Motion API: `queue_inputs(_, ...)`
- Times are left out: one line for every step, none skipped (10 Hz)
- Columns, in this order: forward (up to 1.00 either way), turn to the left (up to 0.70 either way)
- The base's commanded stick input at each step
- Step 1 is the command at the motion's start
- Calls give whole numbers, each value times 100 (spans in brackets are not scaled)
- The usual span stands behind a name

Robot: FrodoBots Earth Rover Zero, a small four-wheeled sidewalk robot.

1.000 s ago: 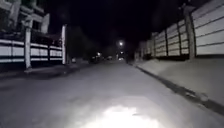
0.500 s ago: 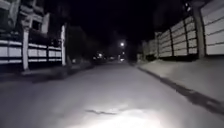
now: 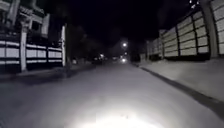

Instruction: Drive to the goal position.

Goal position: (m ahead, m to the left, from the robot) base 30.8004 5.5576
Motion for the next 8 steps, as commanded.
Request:
queue_inputs(100,0)
queue_inputs(100,0)
queue_inputs(100,0)
queue_inputs(100,0)
queue_inputs(100,0)
queue_inputs(100,0)
queue_inputs(100,0)
queue_inputs(100,0)
